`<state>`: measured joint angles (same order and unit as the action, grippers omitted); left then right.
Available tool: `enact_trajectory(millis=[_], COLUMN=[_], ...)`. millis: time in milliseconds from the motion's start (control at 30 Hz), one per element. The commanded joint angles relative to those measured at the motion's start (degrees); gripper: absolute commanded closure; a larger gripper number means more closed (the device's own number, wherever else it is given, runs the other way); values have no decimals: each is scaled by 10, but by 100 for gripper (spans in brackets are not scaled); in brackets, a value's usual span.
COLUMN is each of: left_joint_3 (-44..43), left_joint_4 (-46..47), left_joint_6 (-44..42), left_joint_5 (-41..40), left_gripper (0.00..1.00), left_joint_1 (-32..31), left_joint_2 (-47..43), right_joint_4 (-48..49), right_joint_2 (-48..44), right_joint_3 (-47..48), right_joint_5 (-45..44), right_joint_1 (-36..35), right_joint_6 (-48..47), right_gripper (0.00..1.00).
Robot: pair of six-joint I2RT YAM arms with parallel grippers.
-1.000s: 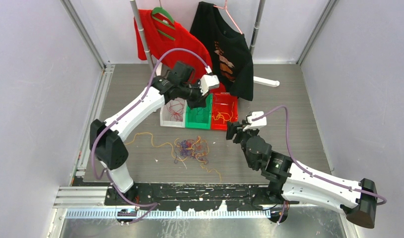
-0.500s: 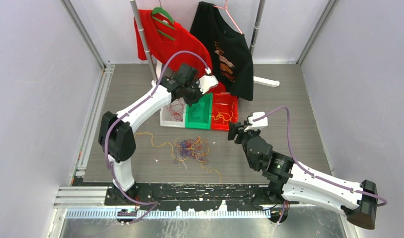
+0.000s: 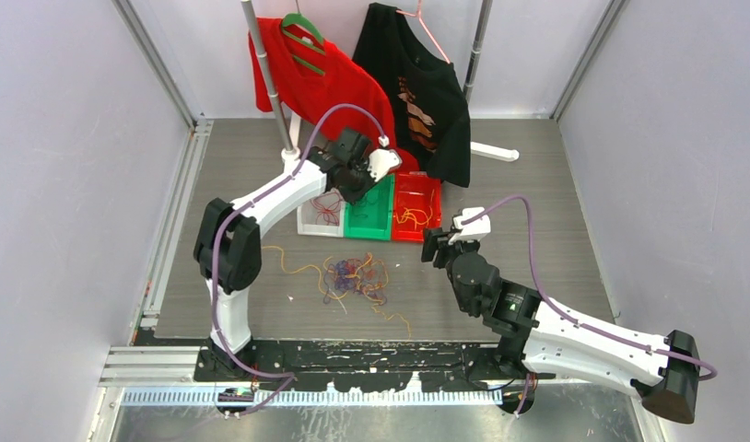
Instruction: Untangle the cables
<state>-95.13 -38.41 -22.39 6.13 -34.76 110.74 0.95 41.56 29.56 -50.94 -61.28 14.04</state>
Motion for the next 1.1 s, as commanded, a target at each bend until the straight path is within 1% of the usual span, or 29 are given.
enact_trajectory(millis=[0, 33, 67, 100, 200, 267, 300, 433, 600, 733, 767, 833, 900, 1000, 1067], left_joint_3=[-34, -44, -57, -66, -90, -99, -102, -134, -168, -161, -148, -114, -91, -88, -106], left_joint_4=[-6, -18, -32, -46, -79, -85, -86, -117, -130, -158, -158, -143, -127, -119, -117], left_joint_6=[24, 31, 39, 48, 69, 79, 84, 89, 111, 91, 84, 81, 83, 82, 90], left_joint_5=[24, 39, 58, 80, 138, 172, 187, 228, 244, 241, 242, 243, 247, 251, 248], left_gripper=[90, 84, 74, 59, 29, 20, 17, 9, 7, 7, 10, 20, 29, 36, 40], left_joint_1=[1, 2, 4, 7, 15, 23, 27, 42, 72, 77, 77, 76, 71, 56, 50], left_joint_2=[23, 27, 31, 33, 28, 18, 13, 5, -7, -22, -27, -39, -39, -19, 7], right_joint_4=[6, 4, 3, 1, 1, 1, 0, 0, -2, -9, -9, -9, -6, -7, -12], right_joint_2=[2, 5, 6, 9, 17, 24, 29, 45, 73, 111, 123, 138, 144, 140, 131], right_joint_3=[32, 33, 35, 38, 43, 49, 52, 66, 85, 100, 104, 111, 114, 109, 102], right_joint_5=[-12, -12, -11, -9, -1, 7, 12, 34, 67, 102, 109, 116, 123, 126, 128], right_joint_1=[4, 4, 4, 5, 9, 16, 18, 32, 50, 68, 71, 76, 78, 79, 80], right_joint_6=[-5, -6, -7, -8, -14, -15, -16, -17, -16, 2, 6, 16, 23, 35, 42], right_gripper=[36, 37, 37, 36, 36, 37, 36, 37, 37, 36, 36, 36, 36, 38, 40])
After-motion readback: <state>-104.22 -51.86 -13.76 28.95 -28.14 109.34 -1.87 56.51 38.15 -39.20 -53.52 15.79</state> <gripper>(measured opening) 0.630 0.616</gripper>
